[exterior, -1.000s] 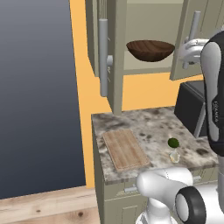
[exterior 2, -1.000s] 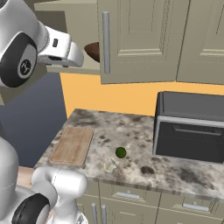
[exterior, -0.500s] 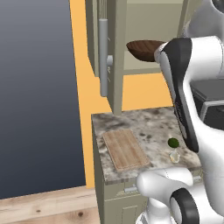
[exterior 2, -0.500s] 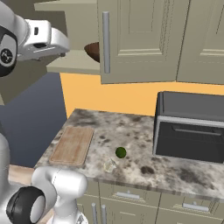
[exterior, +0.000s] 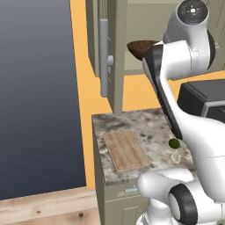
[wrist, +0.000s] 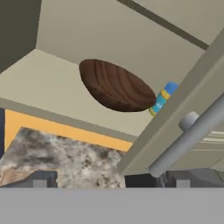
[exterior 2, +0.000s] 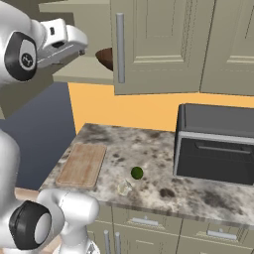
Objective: Open the cabinet. Place the bowl and condiment on the counter. Then place the lime and garlic on the cutting board.
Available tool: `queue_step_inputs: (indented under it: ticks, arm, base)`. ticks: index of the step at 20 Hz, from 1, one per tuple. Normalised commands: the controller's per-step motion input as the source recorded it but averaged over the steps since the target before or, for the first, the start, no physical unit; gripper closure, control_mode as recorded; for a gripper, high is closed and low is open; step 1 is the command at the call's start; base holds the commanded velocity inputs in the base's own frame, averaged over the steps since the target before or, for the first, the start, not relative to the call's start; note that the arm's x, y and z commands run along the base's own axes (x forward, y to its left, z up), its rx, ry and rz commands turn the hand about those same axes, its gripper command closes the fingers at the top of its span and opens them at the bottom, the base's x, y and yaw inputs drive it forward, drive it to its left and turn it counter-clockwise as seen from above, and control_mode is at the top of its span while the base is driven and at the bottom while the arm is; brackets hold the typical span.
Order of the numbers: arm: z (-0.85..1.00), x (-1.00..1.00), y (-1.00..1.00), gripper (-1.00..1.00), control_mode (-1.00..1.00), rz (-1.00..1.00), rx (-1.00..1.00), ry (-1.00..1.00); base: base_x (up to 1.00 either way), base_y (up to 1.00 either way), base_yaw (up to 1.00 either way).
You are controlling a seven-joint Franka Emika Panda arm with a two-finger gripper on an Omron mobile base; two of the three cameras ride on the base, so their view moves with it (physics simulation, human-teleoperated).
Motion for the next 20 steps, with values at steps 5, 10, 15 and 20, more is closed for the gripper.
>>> queue_step_inputs:
  ticks: [5, 10, 15, 20]
  arm:
    - [0.00, 0.59, -0.22, -1.00, -1.00, 0.00, -0.30, 0.07]
    - [0.00, 0.42, -0.20, -1.00, -1.00, 0.00, -0.25, 0.07]
    - [0.00, 0.21, -0.16, -1.00, -1.00, -0.05, -0.26, 0.14]
    - [0.00, 0.21, 0.00, -1.00, -1.00, -0.12, -0.31, 0.21]
  base:
    - [0.00, 0.00, 0.00]
    - [0.00, 0.00, 0.00]
    - [0.00, 0.00, 0.00]
    - [0.00, 0.00, 0.00]
